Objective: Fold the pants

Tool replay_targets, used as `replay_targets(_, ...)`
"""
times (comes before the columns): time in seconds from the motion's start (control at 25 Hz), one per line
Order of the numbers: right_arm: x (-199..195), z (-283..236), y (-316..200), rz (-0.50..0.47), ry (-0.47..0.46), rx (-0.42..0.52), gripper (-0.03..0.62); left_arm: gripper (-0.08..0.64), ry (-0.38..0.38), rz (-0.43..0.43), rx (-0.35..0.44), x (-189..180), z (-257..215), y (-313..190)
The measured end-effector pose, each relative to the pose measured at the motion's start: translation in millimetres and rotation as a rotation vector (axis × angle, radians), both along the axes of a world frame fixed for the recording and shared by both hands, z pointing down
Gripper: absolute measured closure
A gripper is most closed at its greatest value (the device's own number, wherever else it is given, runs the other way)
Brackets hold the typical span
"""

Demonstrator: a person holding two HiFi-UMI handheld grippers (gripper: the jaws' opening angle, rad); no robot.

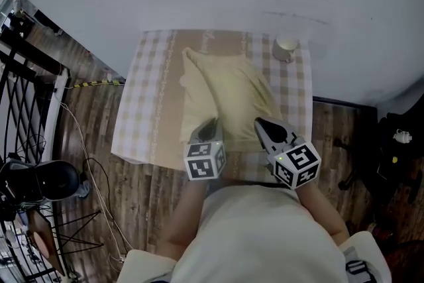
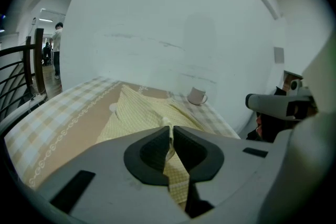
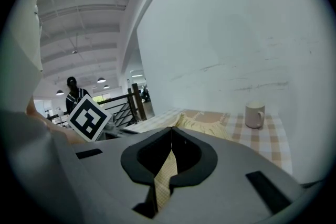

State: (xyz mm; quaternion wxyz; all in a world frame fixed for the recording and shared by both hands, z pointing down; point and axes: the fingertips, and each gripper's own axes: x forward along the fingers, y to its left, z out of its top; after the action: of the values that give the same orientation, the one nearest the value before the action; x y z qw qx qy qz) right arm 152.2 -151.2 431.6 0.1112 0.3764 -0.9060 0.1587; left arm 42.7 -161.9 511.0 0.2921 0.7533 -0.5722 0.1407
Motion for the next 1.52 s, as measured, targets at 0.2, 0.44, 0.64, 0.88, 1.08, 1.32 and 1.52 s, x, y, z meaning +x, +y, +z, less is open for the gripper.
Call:
replay_targets(0.2, 32, 3, -1, 0.012, -0.004, -0.006, 0.592, 0.535, 0.000, 0.035, 0.014, 44, -4, 1)
replay_targets(0.44, 59, 7, 2, 0.022, -0.007, -0.018, 0.592, 0.535, -0.004, 0.092, 0.012, 91, -1, 9)
replay_targets(0.64, 80, 11, 5, 0.032, -0.001, -0.026, 0.592, 0.535, -0.003, 0.141, -0.002, 126, 5, 17)
replay_targets(0.88, 102, 13, 6, 0.060, 0.004, -0.028, 0.592, 0.535, -0.006, 0.216, -0.016, 162, 9, 19)
replay_targets(1.08, 121, 15, 6, 0.093, 0.010, -0.034, 0.592, 0.535, -0.015, 0.296, -0.014, 194, 11, 21)
replay_targets(1.32, 133, 19, 9, 0.125, 0.011, -0.040, 0.592, 0.535, -0.046, 0.373, -0.050, 215, 21, 32)
replay_targets(1.52, 139, 21, 9, 0.141, 0.013, -0.043, 0.592, 0.535, -0.092, 0.446, -0.107, 225, 44, 50)
